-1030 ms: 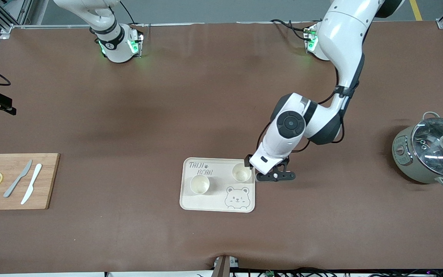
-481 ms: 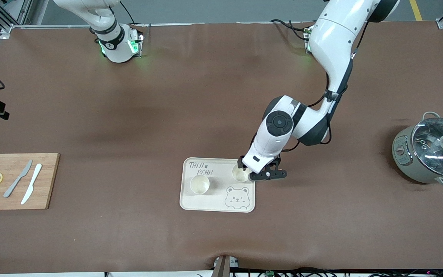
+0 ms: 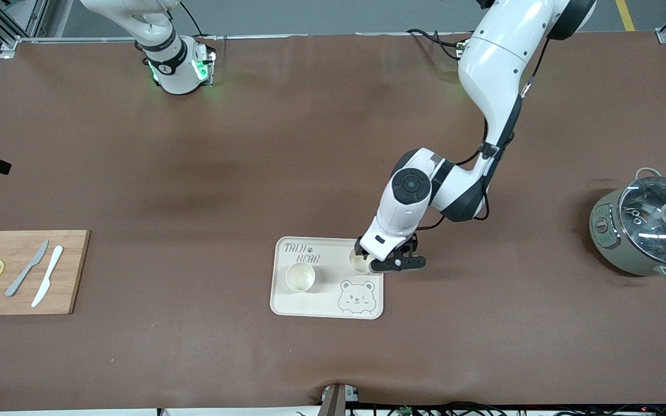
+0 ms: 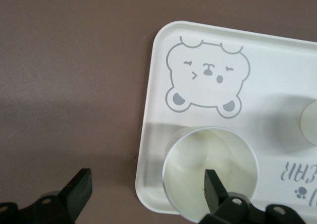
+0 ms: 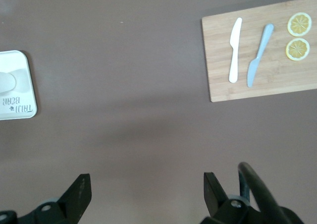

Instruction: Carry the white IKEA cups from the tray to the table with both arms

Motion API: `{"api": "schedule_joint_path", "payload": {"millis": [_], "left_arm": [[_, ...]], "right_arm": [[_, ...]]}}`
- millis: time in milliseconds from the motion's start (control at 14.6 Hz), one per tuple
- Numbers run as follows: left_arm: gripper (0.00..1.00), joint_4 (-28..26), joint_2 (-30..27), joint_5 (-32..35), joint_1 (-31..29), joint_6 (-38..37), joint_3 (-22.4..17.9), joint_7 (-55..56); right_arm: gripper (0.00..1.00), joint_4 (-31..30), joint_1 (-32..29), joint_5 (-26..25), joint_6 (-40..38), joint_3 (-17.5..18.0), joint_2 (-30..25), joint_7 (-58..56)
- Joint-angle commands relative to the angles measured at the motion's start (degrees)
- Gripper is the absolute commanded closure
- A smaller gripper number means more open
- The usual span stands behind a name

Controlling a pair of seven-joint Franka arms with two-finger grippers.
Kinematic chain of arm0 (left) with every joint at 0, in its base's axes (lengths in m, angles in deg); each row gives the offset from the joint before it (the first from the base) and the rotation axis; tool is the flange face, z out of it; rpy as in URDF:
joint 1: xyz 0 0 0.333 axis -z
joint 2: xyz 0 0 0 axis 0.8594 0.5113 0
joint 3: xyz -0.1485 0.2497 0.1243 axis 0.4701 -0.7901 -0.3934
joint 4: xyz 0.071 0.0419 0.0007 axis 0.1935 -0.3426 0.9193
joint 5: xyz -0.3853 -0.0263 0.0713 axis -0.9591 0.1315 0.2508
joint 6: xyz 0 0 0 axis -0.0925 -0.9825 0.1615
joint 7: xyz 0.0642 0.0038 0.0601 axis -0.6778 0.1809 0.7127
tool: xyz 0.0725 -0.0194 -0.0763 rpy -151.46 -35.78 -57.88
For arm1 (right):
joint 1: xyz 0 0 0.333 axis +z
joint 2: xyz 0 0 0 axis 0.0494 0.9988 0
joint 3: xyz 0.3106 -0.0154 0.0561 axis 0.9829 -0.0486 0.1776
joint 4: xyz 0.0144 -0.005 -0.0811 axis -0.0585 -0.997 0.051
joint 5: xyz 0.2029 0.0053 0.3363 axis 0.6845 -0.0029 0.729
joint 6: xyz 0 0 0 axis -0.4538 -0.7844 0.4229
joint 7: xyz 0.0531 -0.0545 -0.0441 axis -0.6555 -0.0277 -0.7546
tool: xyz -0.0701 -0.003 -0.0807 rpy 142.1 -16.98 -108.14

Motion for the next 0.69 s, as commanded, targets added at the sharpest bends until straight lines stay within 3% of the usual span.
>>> {"api": "schedule_joint_path", "payload": {"millis": [0, 412, 481, 549, 618], "left_arm": [[0.0, -0.1, 0.9, 3.9, 0.8, 1.4, -0.6, 3.4], [0.0, -0.1, 1.2, 3.9, 0.8, 1.4, -0.4, 3.7], [0.31, -0.1, 1.1, 3.0, 0.8, 1.4, -0.4, 5.8], [0.75, -0.1, 1.0, 3.4, 1.1, 1.2, -0.4, 10.4], [1.0, -0.3, 1.0, 3.9, 2.2, 0.7, -0.4, 13.7]], "right_arm": [[0.0, 3.7, 3.0, 0.5, -1.7, 0.1, 1.9, 2.0], [0.0, 3.8, 11.2, 1.1, -0.7, 0.2, 3.6, 15.0], [0.0, 3.8, 13.0, 1.1, 0.0, 0.2, 4.5, 17.5], [0.0, 3.8, 14.5, 1.3, 1.3, 0.2, 5.5, 19.2], [0.0, 3.8, 16.4, 2.0, 3.1, 0.2, 7.0, 21.5]]}}
